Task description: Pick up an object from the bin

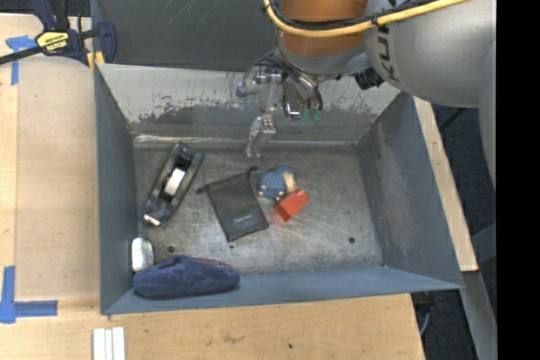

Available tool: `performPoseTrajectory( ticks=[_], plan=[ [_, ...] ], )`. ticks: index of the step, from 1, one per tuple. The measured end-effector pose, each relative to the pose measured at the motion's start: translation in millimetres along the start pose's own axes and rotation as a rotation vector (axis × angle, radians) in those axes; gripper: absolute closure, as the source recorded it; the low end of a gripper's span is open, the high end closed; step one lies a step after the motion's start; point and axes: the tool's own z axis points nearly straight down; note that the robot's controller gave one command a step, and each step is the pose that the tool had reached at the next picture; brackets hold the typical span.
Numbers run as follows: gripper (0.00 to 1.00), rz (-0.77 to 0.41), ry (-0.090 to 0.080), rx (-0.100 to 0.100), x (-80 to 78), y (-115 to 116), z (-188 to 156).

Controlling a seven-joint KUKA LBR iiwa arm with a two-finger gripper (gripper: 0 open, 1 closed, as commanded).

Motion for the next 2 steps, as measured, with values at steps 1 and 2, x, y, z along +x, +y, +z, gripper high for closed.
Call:
performPoseTrajectory(
  ticks=[1, 2],
  plan=[
    [0.00, -0.136, -0.009, 0.003, 63.7, 40.2, 156.0],
    [0.00, -0.158, -0.013, -0.005, 90.6, -4.4, 153.7]
  ],
)
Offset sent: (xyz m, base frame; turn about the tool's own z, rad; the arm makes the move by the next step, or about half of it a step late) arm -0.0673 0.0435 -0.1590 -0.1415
